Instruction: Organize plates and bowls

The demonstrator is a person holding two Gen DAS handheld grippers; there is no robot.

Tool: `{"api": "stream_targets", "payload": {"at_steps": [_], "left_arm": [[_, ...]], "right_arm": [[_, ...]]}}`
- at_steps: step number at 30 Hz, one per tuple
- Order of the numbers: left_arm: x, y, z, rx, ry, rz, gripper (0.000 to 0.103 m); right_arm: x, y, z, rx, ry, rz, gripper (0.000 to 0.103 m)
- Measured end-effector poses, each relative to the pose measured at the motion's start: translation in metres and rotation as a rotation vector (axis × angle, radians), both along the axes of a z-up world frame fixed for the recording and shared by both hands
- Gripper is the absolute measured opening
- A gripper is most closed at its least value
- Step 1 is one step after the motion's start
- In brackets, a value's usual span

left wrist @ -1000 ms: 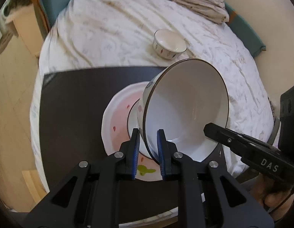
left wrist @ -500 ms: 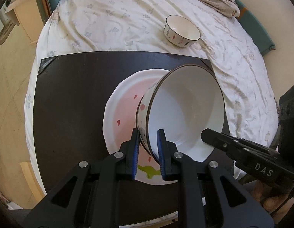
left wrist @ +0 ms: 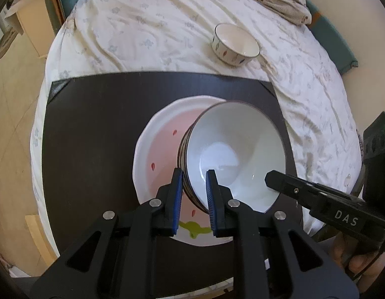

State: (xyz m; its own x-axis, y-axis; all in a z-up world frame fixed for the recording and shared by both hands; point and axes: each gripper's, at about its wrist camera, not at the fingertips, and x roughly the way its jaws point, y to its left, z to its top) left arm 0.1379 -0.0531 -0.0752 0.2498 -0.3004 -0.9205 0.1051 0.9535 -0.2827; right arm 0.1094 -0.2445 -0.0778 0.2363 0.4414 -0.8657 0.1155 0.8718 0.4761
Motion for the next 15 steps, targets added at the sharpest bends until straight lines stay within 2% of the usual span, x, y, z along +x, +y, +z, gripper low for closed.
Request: {"api": "stream_targets", "payload": {"at_steps": [7,15], "left_arm": [[0.008,0.006,0.004,-0.03,-0.041,0.003,0.015],[-0.002,0.002,0.006,-0.049,-0.022,-0.016,0.015]], "right_arm": [[0.0,-0.003,0.006,0.002,-0.031,-0.003,0.019],[0.006,-0.006,0.009,-0.014,-0.069,-0.004,0.019]]}}
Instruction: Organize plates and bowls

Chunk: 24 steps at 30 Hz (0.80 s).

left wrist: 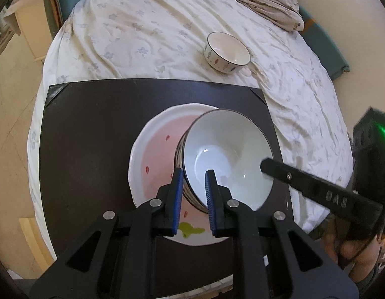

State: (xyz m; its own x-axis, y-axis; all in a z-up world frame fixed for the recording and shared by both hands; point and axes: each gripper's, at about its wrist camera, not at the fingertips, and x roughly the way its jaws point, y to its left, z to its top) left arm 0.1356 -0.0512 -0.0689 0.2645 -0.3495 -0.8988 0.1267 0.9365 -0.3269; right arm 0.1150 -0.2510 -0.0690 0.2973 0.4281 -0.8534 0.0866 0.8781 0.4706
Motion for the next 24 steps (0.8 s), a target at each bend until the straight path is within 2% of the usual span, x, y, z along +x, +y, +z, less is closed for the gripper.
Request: {"api": "stream_targets", "payload": {"at_steps": [9,13,14,15,16,17,18,19,20,24], "left_arm": [[-0.003,0.004,-0.001,0.0,0.006,-0.008,0.015],[-0.002,0.016,0.002,0.001,-0.007,0.063,0.016],[-0.001,0.019,0.001,0.007,-0.001,0.077,0.018],[0.0,0.02,0.0,0.005,0.01,0.082,0.028],[0.002,0.021,-0.002,0.003,0.026,0.087,0.034],[0.003,0.022,-0.005,-0.006,0.04,0.095,0.037],[0.004,0.022,-0.007,-0.015,0.049,0.1,0.037],[0.004,0.02,-0.01,-0.019,0.057,0.101,0.037],[0.004,0.018,-0.012,-0.024,0.063,0.096,0.037],[0.004,0.01,-0.016,-0.029,0.067,0.073,0.037]], "right_arm": [[0.006,-0.004,-0.002,0.008,-0.005,-0.021,0.019],[0.006,-0.005,-0.004,0.016,0.015,-0.022,0.019],[0.006,-0.006,-0.005,0.021,0.026,-0.027,0.019],[0.005,-0.007,-0.007,0.024,0.033,-0.031,0.019],[0.004,-0.009,-0.008,0.029,0.039,-0.035,0.02],[0.004,-0.01,-0.01,0.037,0.045,-0.036,0.022],[0.004,-0.01,-0.012,0.046,0.056,-0.035,0.03],[0.004,-0.01,-0.016,0.056,0.074,-0.033,0.046],[0.004,-0.01,-0.018,0.069,0.086,-0.034,0.053],[0.002,-0.008,-0.021,0.108,0.083,-0.042,0.054]]}}
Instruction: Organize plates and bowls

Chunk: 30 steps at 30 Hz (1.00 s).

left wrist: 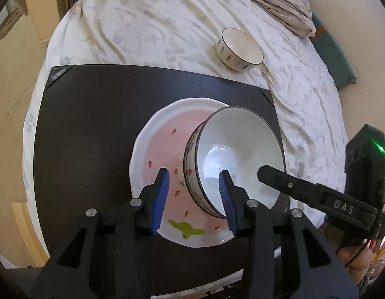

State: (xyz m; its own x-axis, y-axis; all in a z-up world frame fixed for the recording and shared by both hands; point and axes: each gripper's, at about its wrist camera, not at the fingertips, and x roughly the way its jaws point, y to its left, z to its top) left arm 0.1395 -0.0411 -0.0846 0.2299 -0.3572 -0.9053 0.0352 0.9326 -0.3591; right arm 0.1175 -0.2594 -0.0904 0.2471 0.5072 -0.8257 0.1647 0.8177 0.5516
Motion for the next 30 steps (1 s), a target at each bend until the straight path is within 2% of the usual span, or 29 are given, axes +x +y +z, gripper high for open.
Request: {"api": "stream_targets", "payload": {"at_steps": [5,8,12,18,22,23,24,26,30], "left_arm": [[0.001,-0.001,-0.008,-0.043,0.043,-0.002,0.037],[0.001,-0.002,-0.007,-0.056,0.035,-0.004,0.037],[0.004,-0.005,-0.005,-0.023,0.011,-0.006,0.037],[0.005,-0.003,-0.006,-0.038,0.019,-0.002,0.037],[0.004,-0.002,-0.003,0.005,0.007,-0.013,0.038],[0.002,-0.003,-0.002,0.015,-0.002,-0.019,0.045],[0.0,-0.003,0.0,0.03,-0.016,-0.025,0.055],[-0.004,-0.002,0.006,0.078,-0.058,-0.024,0.065],[-0.007,-0.001,0.018,0.148,-0.124,0.012,0.068]], "right_arm": [[0.003,-0.001,-0.015,0.079,0.042,-0.01,0.052],[0.005,0.006,-0.012,0.051,0.024,0.017,0.052],[0.006,0.008,-0.013,0.074,0.028,0.01,0.052],[0.01,0.01,-0.012,0.071,0.024,0.012,0.052],[0.01,0.01,-0.012,0.071,0.025,0.023,0.054],[0.011,0.011,-0.011,0.064,0.021,0.026,0.054],[0.01,0.01,-0.009,0.047,0.014,0.028,0.054],[0.007,0.005,-0.002,0.022,-0.019,0.017,0.054],[0.003,-0.01,0.01,0.03,-0.064,-0.034,0.072]]}}
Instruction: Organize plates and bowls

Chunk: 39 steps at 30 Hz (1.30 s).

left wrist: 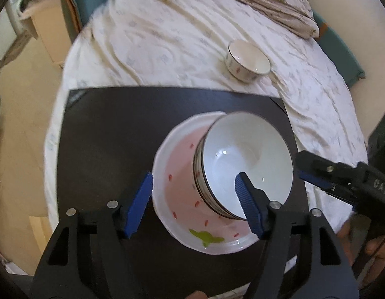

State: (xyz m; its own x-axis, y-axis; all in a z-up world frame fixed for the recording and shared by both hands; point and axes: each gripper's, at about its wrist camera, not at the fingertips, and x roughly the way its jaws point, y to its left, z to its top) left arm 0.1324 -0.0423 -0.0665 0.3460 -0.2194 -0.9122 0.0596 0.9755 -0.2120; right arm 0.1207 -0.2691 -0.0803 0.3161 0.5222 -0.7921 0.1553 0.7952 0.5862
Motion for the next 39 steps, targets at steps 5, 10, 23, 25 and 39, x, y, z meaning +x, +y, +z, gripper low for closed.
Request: {"api": "stream_targets", "payload": {"at_steps": [5,10,23,25,39], "left_arm": [[0.01,-0.004,0.014,0.078,-0.013,-0.014,0.073],[0.03,0.002,0.042,0.193,-0.117,0.043,0.073],[0.107,-0.022,0.066,0.158,-0.172,0.033,0.073],[0.121,-0.027,0.064,0.159,-0.161,0.013,0.074],[0.212,-0.067,0.002,0.175,-0.027,-0.099,0.073]], "right_arm": [[-0.003,-0.021,0.017,0.001,-0.035,-0.068,0.076],[0.0,-0.042,0.047,-0.096,-0.114,-0.098,0.076],[0.052,-0.052,0.093,-0.373,-0.304,-0.114,0.076],[0.064,-0.059,0.087,-0.378,-0.285,-0.137,0.076],[0.146,-0.086,0.028,-0.29,-0.119,-0.19,0.076]]}}
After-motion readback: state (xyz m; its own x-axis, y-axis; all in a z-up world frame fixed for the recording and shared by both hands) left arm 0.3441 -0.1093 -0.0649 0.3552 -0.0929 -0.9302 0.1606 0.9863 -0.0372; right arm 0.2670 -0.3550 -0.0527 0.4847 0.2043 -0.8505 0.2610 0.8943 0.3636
